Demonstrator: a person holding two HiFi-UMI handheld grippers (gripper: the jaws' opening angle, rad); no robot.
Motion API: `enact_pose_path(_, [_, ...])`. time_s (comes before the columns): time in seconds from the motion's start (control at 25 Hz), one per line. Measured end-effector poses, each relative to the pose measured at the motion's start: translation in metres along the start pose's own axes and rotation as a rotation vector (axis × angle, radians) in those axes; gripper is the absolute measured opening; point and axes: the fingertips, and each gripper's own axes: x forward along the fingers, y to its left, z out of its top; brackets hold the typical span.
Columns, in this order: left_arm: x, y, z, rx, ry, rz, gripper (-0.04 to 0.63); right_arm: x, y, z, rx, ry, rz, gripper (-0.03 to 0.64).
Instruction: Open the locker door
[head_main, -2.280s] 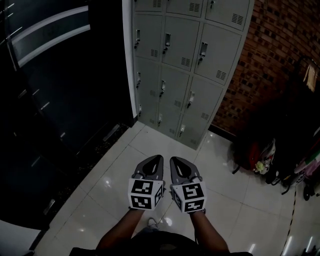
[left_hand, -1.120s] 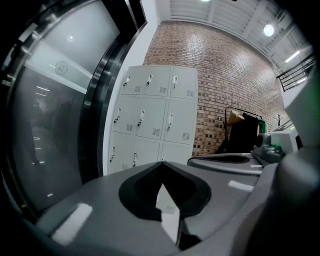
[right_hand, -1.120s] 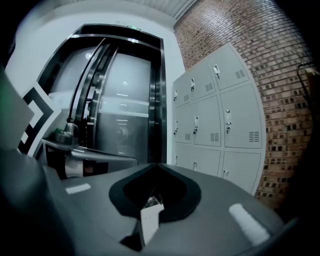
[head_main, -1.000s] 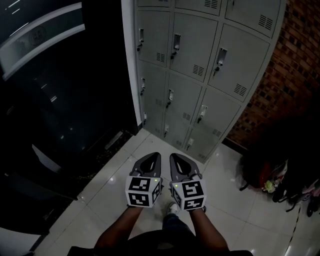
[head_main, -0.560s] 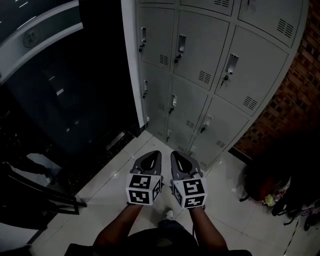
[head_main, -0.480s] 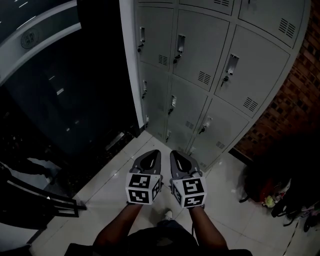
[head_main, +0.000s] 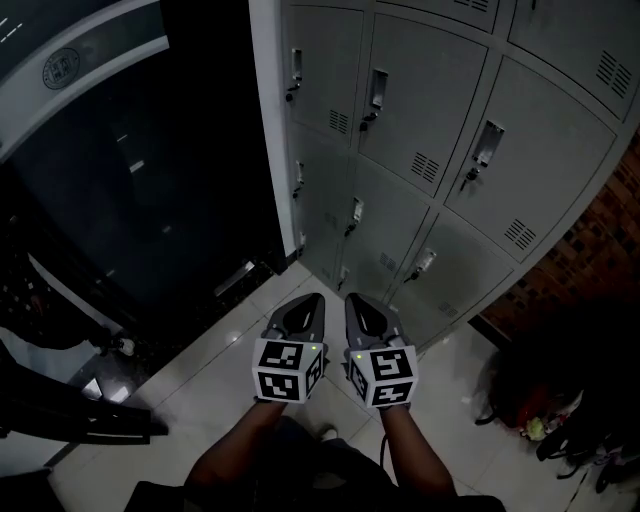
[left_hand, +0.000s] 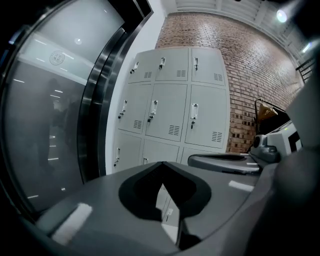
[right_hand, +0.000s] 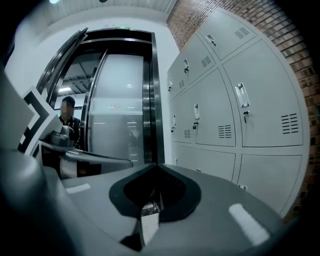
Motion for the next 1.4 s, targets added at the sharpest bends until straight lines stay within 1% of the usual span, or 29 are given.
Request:
enact_pose_path(0.28, [0.031, 0.024, 0.006, -0.023, -0.024, 0.027, 0.006, 0.038, -0.016, -0.006, -0.009, 0.009, 0.020, 0.000])
enact_pose_path(0.48, [0.066, 0.039, 0.012, -0.024, -0.045, 0.006, 0.006, 0.076, -0.032, -0.009, -0.012, 0.003, 0.024, 0.000])
enact_pose_path(0.68, [0.110, 0.056, 0.018, -0.016, -0.048, -0.036, 0.006, 0.122, -0.052, -0.013, -0.007, -0.009, 0.012, 0.000])
enact_pose_path(0.76, [0.128, 0.061, 0.019, -0.010, -0.052, -0.061, 0.006, 0.141, -0.061, -0.015, -0.004, -0.013, 0.001, 0.022])
enact_pose_path(0.96, [0.170, 0.075, 0.018, 0.011, -0.058, -0.114, 0.006, 0.185, -0.090, -0.027, 0.005, -0.020, -0.049, 0.033])
enact_pose_path(1.24, [0.217, 0.098, 0.007, 0.019, -0.063, -0.147, 0.006, 0.242, -0.125, -0.059, 0.050, -0.024, -0.094, 0.105])
enact_pose_path(1.4, [0.237, 0.109, -0.003, 0.018, -0.069, -0.164, 0.006, 0.270, -0.137, -0.084, 0.064, -0.009, -0.103, 0.127])
